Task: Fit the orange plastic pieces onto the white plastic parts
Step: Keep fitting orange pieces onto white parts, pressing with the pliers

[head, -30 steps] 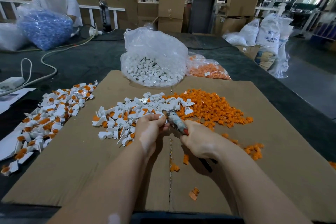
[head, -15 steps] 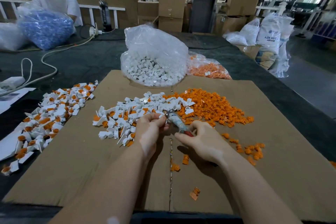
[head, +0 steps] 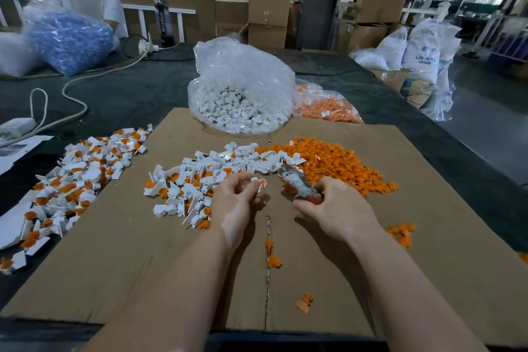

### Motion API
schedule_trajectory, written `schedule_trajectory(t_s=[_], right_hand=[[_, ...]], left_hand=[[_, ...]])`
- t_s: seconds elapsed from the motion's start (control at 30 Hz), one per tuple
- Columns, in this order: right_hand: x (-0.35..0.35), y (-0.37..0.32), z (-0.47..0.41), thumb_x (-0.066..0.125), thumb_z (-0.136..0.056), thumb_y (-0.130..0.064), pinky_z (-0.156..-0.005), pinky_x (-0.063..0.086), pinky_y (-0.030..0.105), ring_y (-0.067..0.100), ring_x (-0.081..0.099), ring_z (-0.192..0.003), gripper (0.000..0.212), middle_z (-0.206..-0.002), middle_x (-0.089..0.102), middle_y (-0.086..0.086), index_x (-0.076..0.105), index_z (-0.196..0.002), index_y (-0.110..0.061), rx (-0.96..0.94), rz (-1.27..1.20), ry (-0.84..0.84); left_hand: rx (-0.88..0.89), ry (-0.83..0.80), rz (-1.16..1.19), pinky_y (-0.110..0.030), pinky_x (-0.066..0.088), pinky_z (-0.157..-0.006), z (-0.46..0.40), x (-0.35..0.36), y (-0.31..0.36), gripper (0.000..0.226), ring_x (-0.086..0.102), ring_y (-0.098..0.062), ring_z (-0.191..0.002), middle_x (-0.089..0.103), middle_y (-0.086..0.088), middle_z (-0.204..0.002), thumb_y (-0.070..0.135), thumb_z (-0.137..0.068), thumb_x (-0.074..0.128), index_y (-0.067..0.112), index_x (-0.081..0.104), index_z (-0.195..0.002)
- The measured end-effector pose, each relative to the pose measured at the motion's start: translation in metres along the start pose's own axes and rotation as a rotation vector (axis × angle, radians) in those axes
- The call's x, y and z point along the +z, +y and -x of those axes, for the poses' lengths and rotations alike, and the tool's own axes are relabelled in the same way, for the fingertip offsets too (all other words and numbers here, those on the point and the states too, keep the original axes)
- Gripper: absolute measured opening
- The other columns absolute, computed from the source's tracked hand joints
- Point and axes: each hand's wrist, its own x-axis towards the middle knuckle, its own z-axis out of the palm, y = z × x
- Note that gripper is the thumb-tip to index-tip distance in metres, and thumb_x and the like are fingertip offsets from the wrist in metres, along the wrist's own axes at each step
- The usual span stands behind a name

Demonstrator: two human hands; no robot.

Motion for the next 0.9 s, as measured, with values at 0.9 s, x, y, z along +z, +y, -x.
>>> schedule_trajectory(t_s=[0.9], right_hand=[[0.058, -0.015, -0.001, 0.060, -0.088, -0.010, -0.075, 0.040, 0.018, 0.012, 0.055, -0.089, 0.008, -0.088, 0.064, -0.001, 0.067, -0.091, -0.011, -0.359, -0.352, 0.381]], left_hand=[[0.160, -0.198, -0.539, -0.016, 0.046, -0.078, 0.004, -0.009, -0.008, 0.042, 0.060, -0.003, -0.086, 0.063, 0.011, -0.090, 0.005, -0.078, 0.068, 0.035, 0.061, -0.107]])
